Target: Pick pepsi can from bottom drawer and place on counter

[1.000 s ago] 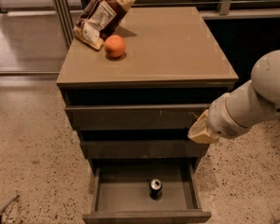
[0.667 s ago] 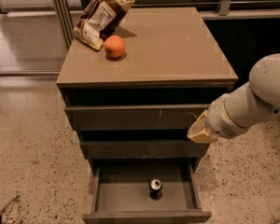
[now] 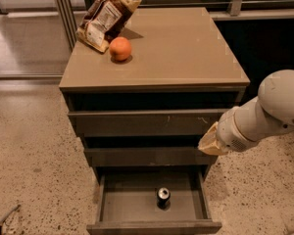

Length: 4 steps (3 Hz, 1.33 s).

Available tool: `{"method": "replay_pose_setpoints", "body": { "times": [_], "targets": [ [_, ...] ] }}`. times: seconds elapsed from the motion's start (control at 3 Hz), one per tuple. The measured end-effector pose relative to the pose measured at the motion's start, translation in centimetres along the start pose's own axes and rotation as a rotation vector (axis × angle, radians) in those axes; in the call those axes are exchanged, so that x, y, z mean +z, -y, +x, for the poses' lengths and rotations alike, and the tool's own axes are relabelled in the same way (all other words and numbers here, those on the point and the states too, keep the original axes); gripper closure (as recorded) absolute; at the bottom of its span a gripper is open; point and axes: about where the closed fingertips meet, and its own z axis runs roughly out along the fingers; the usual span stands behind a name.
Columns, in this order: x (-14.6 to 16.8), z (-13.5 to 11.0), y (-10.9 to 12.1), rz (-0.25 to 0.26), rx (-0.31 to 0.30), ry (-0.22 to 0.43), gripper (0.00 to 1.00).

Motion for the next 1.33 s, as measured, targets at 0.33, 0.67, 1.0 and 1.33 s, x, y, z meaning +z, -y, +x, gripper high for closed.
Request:
{"method": "replay_pose_setpoints", "body": {
  "times": [0.33,0.67,1.0,1.33],
  "targets": [
    [6.4,6.2,0.4,0.008,0.015,-0.005,1.00],
    [12.0,11.8,2.6,0.036,0.069,0.060,1.00],
    [17.4,15.9,3.5,-0.017,0.126,0.124,1.00],
    [23.6,19.2,2.2,-0.127,0.181,0.156,1.00]
  ]
}}
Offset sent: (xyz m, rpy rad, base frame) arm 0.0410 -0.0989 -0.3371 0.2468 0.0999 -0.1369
